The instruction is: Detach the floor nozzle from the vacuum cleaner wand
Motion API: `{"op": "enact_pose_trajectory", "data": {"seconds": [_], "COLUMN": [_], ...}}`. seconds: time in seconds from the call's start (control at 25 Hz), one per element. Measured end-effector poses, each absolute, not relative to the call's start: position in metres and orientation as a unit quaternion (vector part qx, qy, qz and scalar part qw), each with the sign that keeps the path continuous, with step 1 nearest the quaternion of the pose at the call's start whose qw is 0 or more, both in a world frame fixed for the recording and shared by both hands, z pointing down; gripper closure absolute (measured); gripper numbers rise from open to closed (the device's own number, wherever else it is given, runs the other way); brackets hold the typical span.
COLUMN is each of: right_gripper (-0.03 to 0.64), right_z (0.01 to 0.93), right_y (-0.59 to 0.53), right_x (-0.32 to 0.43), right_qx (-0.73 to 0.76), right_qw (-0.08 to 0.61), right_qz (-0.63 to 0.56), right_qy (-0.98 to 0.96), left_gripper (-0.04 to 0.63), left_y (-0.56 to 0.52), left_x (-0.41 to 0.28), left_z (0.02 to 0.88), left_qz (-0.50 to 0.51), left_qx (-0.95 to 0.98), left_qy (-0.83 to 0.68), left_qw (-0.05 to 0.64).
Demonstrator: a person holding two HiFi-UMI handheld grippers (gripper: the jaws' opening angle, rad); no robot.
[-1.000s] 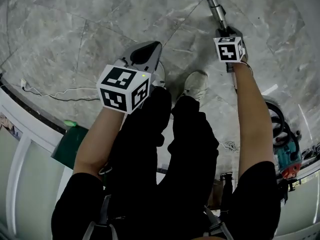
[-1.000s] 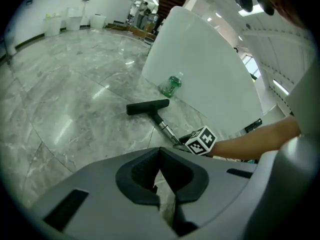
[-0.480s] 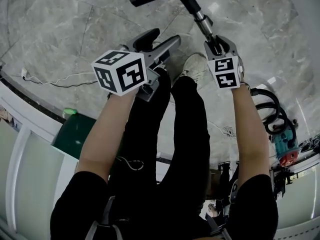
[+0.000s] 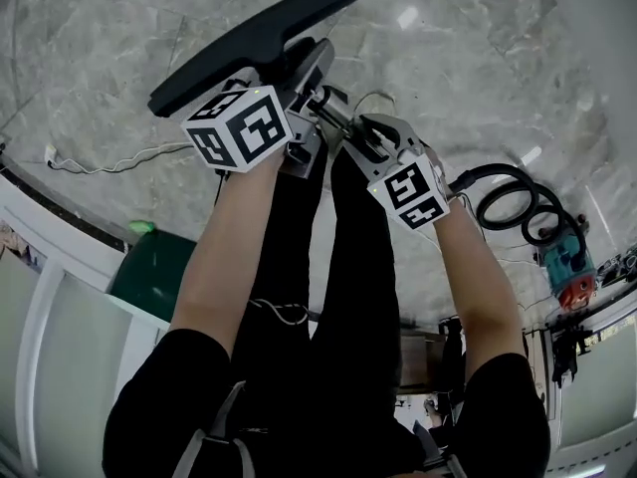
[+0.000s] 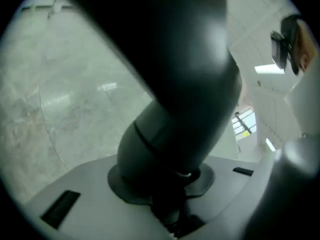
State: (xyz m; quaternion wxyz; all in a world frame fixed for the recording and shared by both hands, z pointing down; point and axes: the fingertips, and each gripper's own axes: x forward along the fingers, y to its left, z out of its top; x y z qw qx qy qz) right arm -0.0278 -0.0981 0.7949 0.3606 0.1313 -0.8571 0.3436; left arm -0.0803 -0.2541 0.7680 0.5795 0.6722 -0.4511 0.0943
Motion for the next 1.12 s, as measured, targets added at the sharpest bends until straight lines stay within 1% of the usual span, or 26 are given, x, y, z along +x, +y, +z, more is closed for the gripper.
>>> {"op": "enact_pose_trajectory", "data": {"seconds": [0.04, 0.12, 0.2, 0.28, 0.36, 0.4, 0.48, 0.72, 0.8, 0.92, 0.96, 1.0, 1.04, 1.12], "right_gripper": [0.445, 0.445, 0.446, 0.446, 0.446, 0.454, 0.563, 0.565, 0.565, 0.565, 0.565, 0.565, 0.565, 0.565], "right_z": [0.794, 0.796, 0.799, 0.797, 0.796, 0.797, 0.799, 0.797, 0.788, 0.754, 0.744, 0.742, 0.746, 0.758], "right_y": [-0.096, -0.093, -0.097, -0.107, -0.118, -0.122, -0.125, -0.119, -0.104, -0.072, -0.065, -0.063, -0.066, -0.083], "right_x": [-0.025, -0.016, -0.012, -0.02, -0.038, -0.046, -0.056, -0.061, -0.062, -0.059, -0.057, -0.054, -0.049, -0.037], "right_qx": [0.133, 0.14, 0.144, 0.151, 0.154, 0.152, 0.152, 0.15, 0.099, -0.04, -0.062, -0.053, -0.016, 0.099], "right_qw": [0.364, 0.38, 0.395, 0.389, 0.368, 0.358, 0.346, 0.358, 0.342, 0.281, 0.268, 0.271, 0.288, 0.339], "right_qz": [0.347, 0.34, 0.314, 0.296, 0.305, 0.314, 0.326, 0.332, 0.367, 0.46, 0.482, 0.488, 0.474, 0.409], "right_qy": [-0.854, -0.848, -0.851, -0.86, -0.865, -0.866, -0.867, -0.86, -0.859, -0.841, -0.831, -0.828, -0.832, -0.841], "left_gripper": [0.492, 0.494, 0.494, 0.494, 0.494, 0.494, 0.494, 0.494, 0.494, 0.5, 0.5, 0.5, 0.499, 0.499], "left_y": [-0.255, -0.253, -0.253, -0.252, -0.249, -0.249, -0.252, -0.251, -0.248, -0.245, -0.244, -0.245, -0.246, -0.247], "left_x": [-0.074, -0.058, -0.044, -0.029, -0.017, -0.015, -0.019, -0.027, -0.026, -0.02, -0.018, -0.015, -0.011, -0.003], "left_z": [0.765, 0.756, 0.743, 0.728, 0.717, 0.715, 0.716, 0.714, 0.706, 0.685, 0.68, 0.678, 0.676, 0.666], "left_qz": [0.082, 0.076, 0.075, 0.073, 0.076, 0.08, 0.088, 0.073, 0.05, -0.009, -0.019, -0.018, -0.009, 0.006], "left_qx": [0.672, 0.687, 0.713, 0.735, 0.749, 0.752, 0.755, 0.762, 0.773, 0.785, 0.783, 0.783, 0.787, 0.806], "left_qy": [-0.442, -0.422, -0.409, -0.396, -0.381, -0.378, -0.379, -0.367, -0.342, -0.293, -0.284, -0.276, -0.269, -0.253], "left_qw": [0.588, 0.587, 0.565, 0.545, 0.537, 0.534, 0.528, 0.528, 0.531, 0.545, 0.553, 0.557, 0.555, 0.535]}}
